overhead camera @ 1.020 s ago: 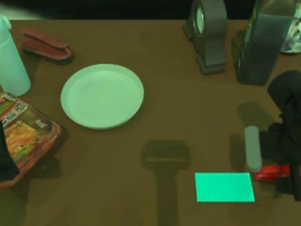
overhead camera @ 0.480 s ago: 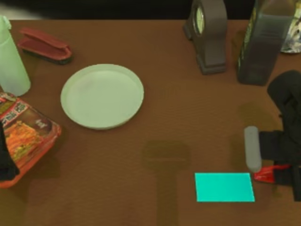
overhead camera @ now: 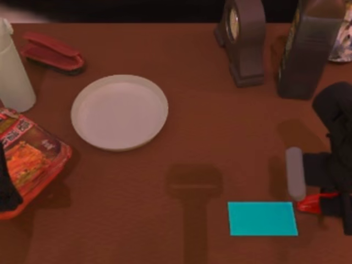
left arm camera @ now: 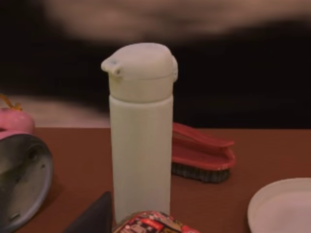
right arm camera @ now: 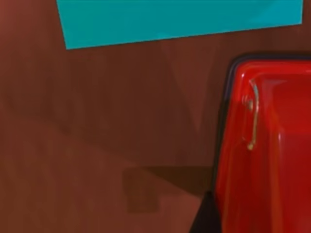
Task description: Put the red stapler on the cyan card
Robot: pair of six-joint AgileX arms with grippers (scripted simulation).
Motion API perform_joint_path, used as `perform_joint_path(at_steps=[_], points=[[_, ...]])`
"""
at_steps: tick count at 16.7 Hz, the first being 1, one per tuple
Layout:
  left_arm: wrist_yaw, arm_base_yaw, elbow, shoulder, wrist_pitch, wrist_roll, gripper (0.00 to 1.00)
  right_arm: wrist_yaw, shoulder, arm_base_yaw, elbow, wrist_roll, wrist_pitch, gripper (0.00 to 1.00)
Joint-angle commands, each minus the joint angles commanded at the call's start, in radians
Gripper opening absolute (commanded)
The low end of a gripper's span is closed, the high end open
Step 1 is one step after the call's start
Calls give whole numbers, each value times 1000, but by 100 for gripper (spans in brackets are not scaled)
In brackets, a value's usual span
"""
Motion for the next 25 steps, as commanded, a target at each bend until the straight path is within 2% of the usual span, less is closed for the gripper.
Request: perform_joint_path(at_steps=[3, 9, 16, 19, 25], points=[[0, 0, 0, 0, 0, 0, 100, -1, -25, 3, 54, -7, -72, 0], [0, 0, 0, 0, 0, 0, 100, -1, -132, 5, 218, -9, -368, 0], [0, 0, 0, 0, 0, 0, 100, 0, -155, 5, 248, -4, -408, 0], [0, 0, 0, 0, 0, 0, 100, 0, -136, 66, 283, 34, -420, 0], [0, 0, 0, 0, 0, 0, 100, 5, -67, 286, 402, 192, -467, 0]])
